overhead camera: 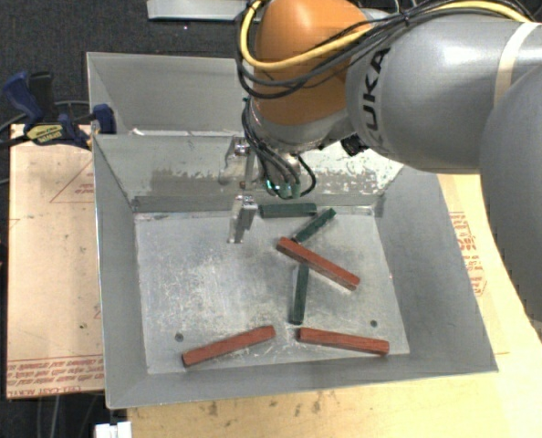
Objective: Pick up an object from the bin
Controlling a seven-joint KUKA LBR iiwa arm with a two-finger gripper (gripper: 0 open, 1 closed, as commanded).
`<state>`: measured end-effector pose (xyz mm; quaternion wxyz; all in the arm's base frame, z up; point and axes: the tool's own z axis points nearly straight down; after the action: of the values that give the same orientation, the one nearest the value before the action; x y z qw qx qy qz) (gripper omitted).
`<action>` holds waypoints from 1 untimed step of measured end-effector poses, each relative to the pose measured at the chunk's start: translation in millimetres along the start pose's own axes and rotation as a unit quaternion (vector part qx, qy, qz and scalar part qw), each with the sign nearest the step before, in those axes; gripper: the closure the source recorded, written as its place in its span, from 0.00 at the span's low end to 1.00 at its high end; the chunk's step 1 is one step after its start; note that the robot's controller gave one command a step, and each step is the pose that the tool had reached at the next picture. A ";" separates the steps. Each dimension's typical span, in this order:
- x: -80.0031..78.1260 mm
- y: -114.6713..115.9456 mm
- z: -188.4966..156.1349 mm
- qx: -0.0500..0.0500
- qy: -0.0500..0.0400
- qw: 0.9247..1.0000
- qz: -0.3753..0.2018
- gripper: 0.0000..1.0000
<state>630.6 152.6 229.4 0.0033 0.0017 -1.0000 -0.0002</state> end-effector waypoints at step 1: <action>-1.5 -0.7 -5.1 0.000 -0.004 1.000 0.001 0.00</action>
Offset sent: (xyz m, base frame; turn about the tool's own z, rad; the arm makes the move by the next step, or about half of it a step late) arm -0.0194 -0.0937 -0.0381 -0.2276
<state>632.1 151.9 234.5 -0.0006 0.0006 -1.0000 -0.0006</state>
